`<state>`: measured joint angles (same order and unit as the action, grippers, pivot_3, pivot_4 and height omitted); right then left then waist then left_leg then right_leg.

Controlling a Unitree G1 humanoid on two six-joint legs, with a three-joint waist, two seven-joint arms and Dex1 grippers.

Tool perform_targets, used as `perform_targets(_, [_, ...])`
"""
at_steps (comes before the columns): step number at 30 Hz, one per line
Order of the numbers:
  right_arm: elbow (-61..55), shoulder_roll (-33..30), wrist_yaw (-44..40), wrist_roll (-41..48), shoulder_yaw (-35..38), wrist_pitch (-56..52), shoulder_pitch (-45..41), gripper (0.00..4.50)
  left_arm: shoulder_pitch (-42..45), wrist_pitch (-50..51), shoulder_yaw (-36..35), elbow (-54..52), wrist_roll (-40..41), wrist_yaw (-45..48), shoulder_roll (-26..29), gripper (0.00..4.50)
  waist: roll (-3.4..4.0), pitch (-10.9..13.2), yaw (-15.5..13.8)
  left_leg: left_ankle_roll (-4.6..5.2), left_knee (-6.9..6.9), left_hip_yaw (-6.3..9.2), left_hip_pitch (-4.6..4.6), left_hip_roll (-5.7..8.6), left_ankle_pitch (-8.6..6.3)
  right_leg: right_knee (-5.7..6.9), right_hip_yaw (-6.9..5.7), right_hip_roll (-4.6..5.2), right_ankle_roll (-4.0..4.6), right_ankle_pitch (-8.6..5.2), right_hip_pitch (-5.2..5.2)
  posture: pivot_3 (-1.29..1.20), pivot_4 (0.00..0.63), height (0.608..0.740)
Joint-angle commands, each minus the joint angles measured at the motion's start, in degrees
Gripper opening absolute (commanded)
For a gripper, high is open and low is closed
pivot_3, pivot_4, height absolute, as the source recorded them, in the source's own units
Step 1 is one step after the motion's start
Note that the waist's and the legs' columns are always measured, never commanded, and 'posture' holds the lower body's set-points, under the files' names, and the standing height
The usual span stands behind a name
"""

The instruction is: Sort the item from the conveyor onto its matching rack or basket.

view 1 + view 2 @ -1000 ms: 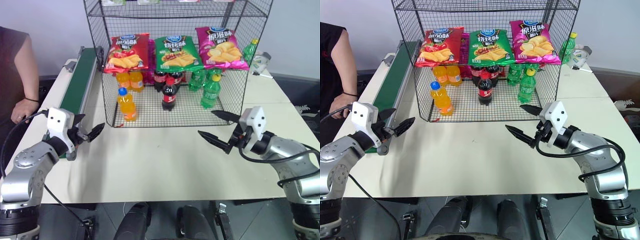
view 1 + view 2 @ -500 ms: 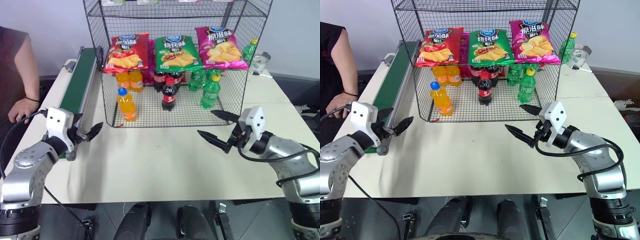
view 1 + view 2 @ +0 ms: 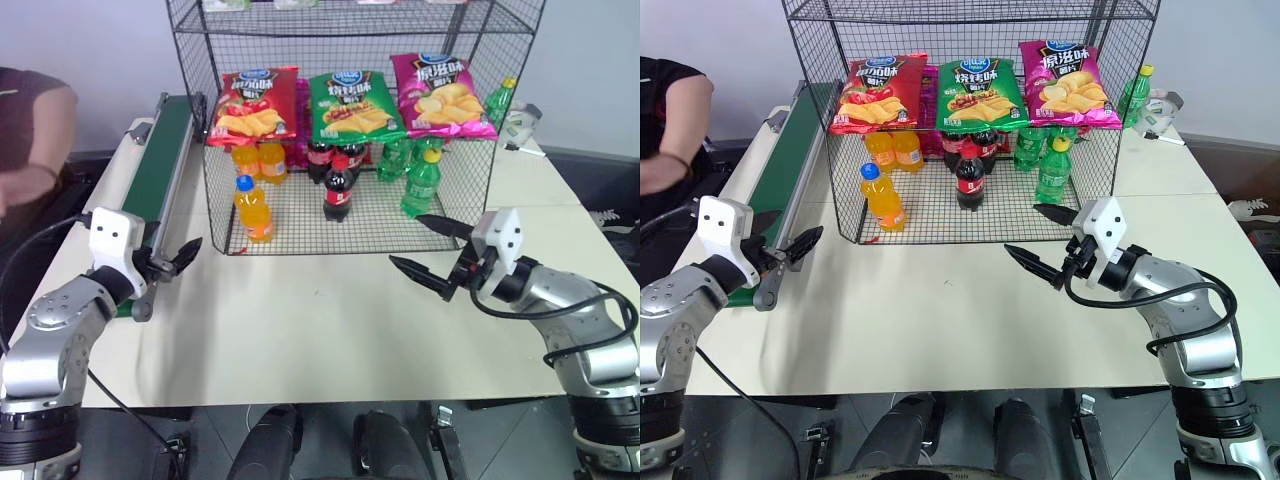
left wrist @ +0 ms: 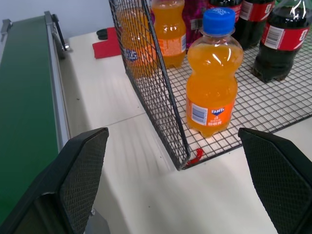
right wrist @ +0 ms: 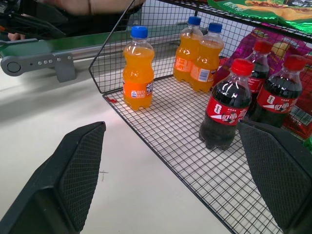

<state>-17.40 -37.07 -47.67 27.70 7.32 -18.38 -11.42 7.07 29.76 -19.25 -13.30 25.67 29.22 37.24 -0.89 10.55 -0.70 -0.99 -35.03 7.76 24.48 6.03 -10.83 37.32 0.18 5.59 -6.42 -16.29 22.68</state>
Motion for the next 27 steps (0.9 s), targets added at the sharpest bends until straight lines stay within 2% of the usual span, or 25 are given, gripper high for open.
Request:
perform_targets(1, [-0.4,0.3,0.0,0.0,0.4,1.0,-1.1,4.50,0.1,0.4,-2.5,-1.5,0.9,-0.1,0.6,4.47,0.00,0.0,0.0,0.00,0.00,0.00,0.00,0.00,0.00,0.00,0.00,0.00,0.00,0.00,0.00,0.00,0.150,0.740])
perform_targets(11, [-1.5,0.4,0.3,0.5,0.2,0.0,-0.5,4.50,-0.7,5.0,-4.3,-2.9,4.7,-0.1,0.1,4.47,0.00,0.0,0.0,0.00,0.00,0.00,0.00,0.00,0.00,0.00,0.00,0.00,0.01,-0.01,0.00,0.00,0.150,0.740])
perform_targets(27, [-0.3,1.2,0.0,0.0,-1.2,0.2,-2.7,4.50,-0.5,1.8,-5.4,-3.0,3.2,-2.8,-1.7,4.47,0.00,0.0,0.0,0.00,0.00,0.00,0.00,0.00,0.00,-0.01,0.00,0.00,0.01,-0.01,0.00,0.00,0.150,0.740])
